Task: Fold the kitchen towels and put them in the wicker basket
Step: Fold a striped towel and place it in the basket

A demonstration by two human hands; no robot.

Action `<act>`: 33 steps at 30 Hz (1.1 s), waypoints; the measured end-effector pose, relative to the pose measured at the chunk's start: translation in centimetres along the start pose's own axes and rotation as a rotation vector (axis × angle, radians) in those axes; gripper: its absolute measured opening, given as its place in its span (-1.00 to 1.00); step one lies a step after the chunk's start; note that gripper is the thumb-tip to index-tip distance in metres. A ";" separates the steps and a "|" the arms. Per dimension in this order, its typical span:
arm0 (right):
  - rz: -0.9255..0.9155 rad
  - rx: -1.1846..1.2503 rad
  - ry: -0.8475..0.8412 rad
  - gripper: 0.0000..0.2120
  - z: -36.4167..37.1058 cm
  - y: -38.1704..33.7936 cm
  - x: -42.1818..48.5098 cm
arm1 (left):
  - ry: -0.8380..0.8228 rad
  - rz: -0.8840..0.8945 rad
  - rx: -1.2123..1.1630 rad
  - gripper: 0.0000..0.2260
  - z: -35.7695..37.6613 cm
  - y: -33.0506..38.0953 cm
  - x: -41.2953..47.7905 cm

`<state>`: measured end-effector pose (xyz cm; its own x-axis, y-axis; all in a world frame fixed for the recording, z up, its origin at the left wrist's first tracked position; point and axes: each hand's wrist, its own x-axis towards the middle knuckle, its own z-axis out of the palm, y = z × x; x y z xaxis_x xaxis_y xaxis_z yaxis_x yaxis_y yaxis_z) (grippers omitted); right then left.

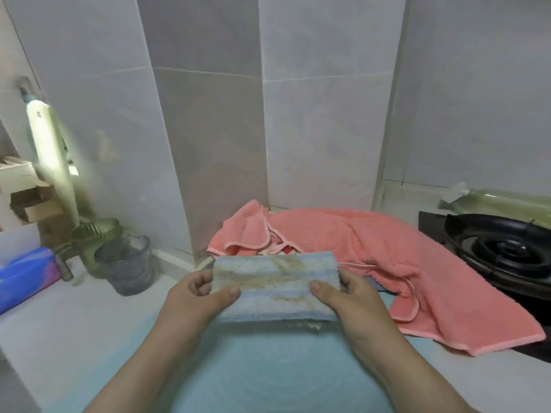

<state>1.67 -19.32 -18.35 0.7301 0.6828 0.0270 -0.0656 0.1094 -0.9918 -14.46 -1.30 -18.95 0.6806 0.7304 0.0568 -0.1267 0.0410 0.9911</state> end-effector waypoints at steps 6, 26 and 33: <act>0.090 -0.023 0.114 -0.84 0.4 -5.2 0.3 | -0.071 -0.067 -0.091 -0.59 2.1 4.6 -0.4; 0.173 -0.080 0.394 -0.82 -9.0 -26.4 -10.7 | -0.353 -0.063 0.083 -0.75 15.5 21.8 -3.0; 0.146 -0.107 0.519 -0.81 -17.4 -29.5 -16.6 | -0.443 -0.101 0.080 -0.76 25.6 22.5 -6.4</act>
<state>3.31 -46.50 8.25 0.9599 0.2366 -0.1500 -0.1415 -0.0524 -0.9885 -3.20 -22.51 6.09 0.9316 0.3632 -0.0118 0.0005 0.0313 0.9995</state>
